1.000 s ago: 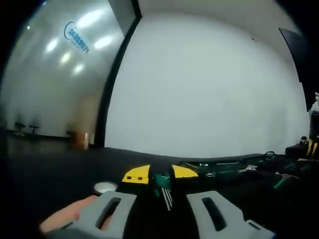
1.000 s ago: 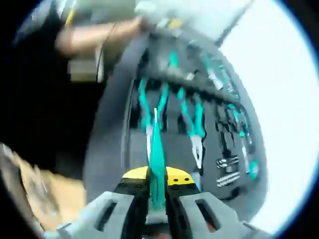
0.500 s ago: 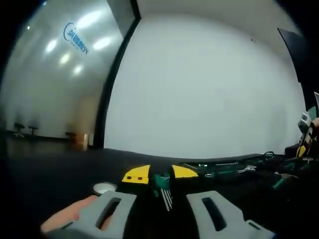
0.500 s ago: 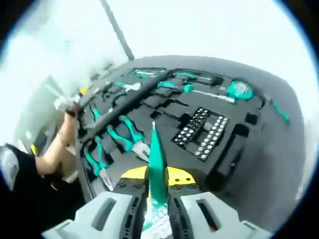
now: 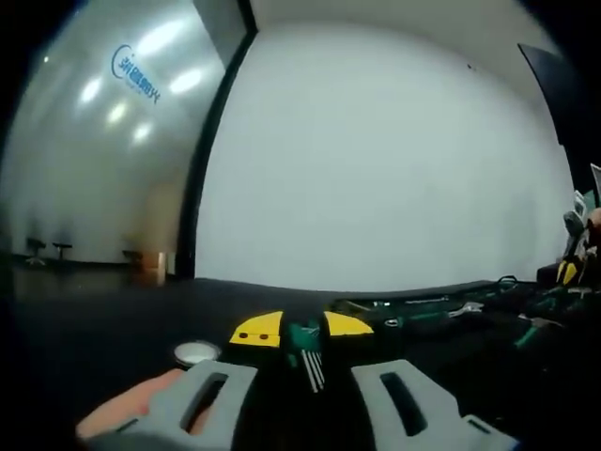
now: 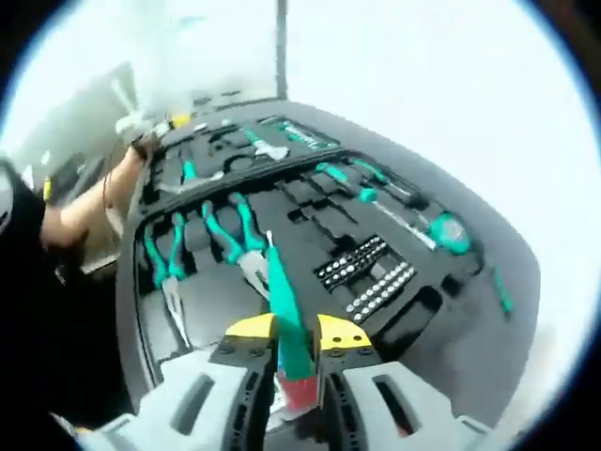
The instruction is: Pick up the tools and put them into their designated positions in the toolbox.
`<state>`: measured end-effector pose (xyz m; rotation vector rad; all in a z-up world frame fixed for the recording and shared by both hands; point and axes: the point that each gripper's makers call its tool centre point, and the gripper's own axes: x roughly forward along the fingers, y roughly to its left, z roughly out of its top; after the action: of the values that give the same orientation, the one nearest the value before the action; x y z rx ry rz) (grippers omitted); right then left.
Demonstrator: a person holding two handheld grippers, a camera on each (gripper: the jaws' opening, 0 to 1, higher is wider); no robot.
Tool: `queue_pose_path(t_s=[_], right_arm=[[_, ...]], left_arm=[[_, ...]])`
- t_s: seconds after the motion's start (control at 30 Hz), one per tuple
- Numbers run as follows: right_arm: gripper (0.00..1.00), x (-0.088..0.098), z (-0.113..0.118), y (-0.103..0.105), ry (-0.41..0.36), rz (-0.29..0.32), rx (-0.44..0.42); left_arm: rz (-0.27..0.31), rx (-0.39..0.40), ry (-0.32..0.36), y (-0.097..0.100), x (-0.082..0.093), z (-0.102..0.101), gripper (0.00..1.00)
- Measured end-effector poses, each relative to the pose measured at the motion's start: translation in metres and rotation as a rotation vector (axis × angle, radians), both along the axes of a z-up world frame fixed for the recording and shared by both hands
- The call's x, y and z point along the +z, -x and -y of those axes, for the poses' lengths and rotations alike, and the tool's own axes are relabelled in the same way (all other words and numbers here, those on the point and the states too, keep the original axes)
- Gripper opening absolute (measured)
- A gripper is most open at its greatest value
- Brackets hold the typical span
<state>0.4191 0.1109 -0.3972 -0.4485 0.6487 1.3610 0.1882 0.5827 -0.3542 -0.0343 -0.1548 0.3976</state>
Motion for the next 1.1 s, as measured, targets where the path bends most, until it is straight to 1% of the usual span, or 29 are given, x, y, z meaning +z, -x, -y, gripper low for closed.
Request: queue_pose_path(t_s=[0.03, 0.07, 0.1, 0.13, 0.17, 0.2, 0.27, 0.33, 0.37, 0.4, 0.43, 0.47, 0.5, 0.57, 0.63, 0.67, 0.7, 0.73, 0.77, 0.8, 0.83, 0.87, 0.9, 0.93, 0.97, 1.0, 1.03, 1.07, 1.1], right_arm=[[0.14, -0.009, 0.002, 0.005, 0.046, -0.081, 0.012], [0.11, -0.014, 0.006, 0.005, 0.073, -0.125, -0.055], [0.10, -0.010, -0.004, 0.004, 0.038, -0.055, 0.025], [0.10, -0.007, -0.012, 0.006, 0.016, 0.052, 0.121], [0.10, -0.007, -0.016, 0.007, 0.022, 0.169, 0.188], [0.10, -0.008, -0.016, 0.010, 0.051, 0.294, 0.235], [0.10, -0.009, -0.008, 0.019, 0.154, 0.565, 0.306], [0.10, -0.007, 0.002, 0.039, 0.270, 0.839, 0.399], [0.10, -0.007, 0.002, 0.045, 0.297, 0.913, 0.436], [0.10, -0.008, 0.005, 0.048, 0.319, 0.937, 0.436], [0.10, -0.010, 0.009, 0.054, 0.310, 0.932, 0.387], [0.10, -0.007, 0.008, 0.058, 0.307, 0.971, 0.401], [0.10, -0.006, 0.011, 0.066, 0.312, 1.005, 0.445], [0.10, -0.006, 0.021, 0.071, 0.340, 1.003, 0.441], [0.10, 0.003, 0.024, 0.073, 0.340, 1.040, 0.448], [0.08, 0.006, 0.022, 0.076, 0.300, 1.008, 0.434], [0.05, 0.010, 0.021, 0.077, 0.261, 0.970, 0.397], [0.00, 0.016, 0.019, 0.075, 0.237, 0.965, 0.370], [0.00, 0.022, 0.017, 0.076, 0.208, 0.947, 0.352], [0.00, 0.026, 0.016, 0.077, 0.183, 0.887, 0.319], [0.00, 0.027, 0.017, 0.079, 0.179, 0.846, 0.303], [0.00, 0.030, 0.016, 0.079, 0.179, 0.845, 0.303], [0.01, 0.031, 0.013, 0.082, 0.150, 0.822, 0.307], [0.05, 0.027, 0.009, 0.094, 0.101, 0.725, 0.322], [0.09, 0.025, 0.007, 0.101, 0.090, 0.674, 0.335], [0.11, 0.026, 0.002, 0.104, 0.049, 0.611, 0.331], [0.13, 0.025, -0.001, 0.106, 0.031, 0.569, 0.336], [0.14, 0.026, -0.006, 0.108, 0.018, 0.545, 0.361], [0.15, 0.026, -0.009, 0.108, 0.019, 0.557, 0.377]], left_arm=[[0.000, 0.000, 0.000, 0.000, 0.000, 0.000, 0.14], [0.000, 0.000, 0.000, 0.000, 0.000, -0.001, 0.14], [-0.001, 0.000, 0.001, 0.000, 0.000, -0.001, 0.14], [0.000, 0.000, 0.003, 0.000, -0.001, -0.003, 0.14], [0.000, -0.001, 0.003, 0.000, -0.001, -0.003, 0.14], [-0.001, -0.003, 0.003, -0.001, -0.001, -0.002, 0.14], [-0.004, -0.003, 0.002, -0.001, -0.001, -0.002, 0.14], [-0.004, -0.002, -0.002, -0.001, -0.001, -0.002, 0.14], [-0.004, -0.001, -0.004, -0.001, -0.001, -0.002, 0.14], [-0.005, 0.000, -0.005, -0.001, -0.001, -0.002, 0.14], [-0.007, -0.001, -0.005, -0.001, -0.001, -0.002, 0.14], [-0.007, -0.001, -0.005, -0.001, -0.001, -0.001, 0.14], [-0.008, -0.001, -0.006, -0.001, -0.001, -0.001, 0.14], [-0.008, 0.000, -0.005, -0.002, -0.001, -0.001, 0.14], [-0.008, 0.000, -0.005, -0.002, -0.002, -0.001, 0.14], [-0.008, -0.001, -0.004, -0.002, -0.002, 0.000, 0.14], [-0.009, -0.001, -0.003, -0.002, -0.002, 0.000, 0.14], [-0.011, 0.000, -0.003, -0.002, -0.002, 0.000, 0.14], [-0.011, 0.000, -0.003, -0.002, -0.002, 0.000, 0.14], [-0.011, 0.001, -0.003, -0.002, -0.003, 0.000, 0.14], [-0.011, 0.001, -0.003, -0.002, -0.003, 0.000, 0.14], [-0.011, 0.001, -0.003, -0.002, -0.003, 0.000, 0.14], [-0.011, 0.000, -0.003, -0.002, -0.003, 0.000, 0.14], [-0.011, 0.001, -0.003, -0.002, -0.002, 0.000, 0.14], [-0.011, 0.000, -0.002, -0.002, -0.002, 0.001, 0.14], [-0.012, 0.000, -0.003, -0.002, -0.002, 0.001, 0.14], [-0.013, 0.000, -0.003, -0.002, -0.002, 0.001, 0.14], [-0.014, 0.000, -0.003, -0.002, -0.002, 0.001, 0.14], [-0.015, 0.000, -0.003, -0.002, -0.003, 0.001, 0.14]])
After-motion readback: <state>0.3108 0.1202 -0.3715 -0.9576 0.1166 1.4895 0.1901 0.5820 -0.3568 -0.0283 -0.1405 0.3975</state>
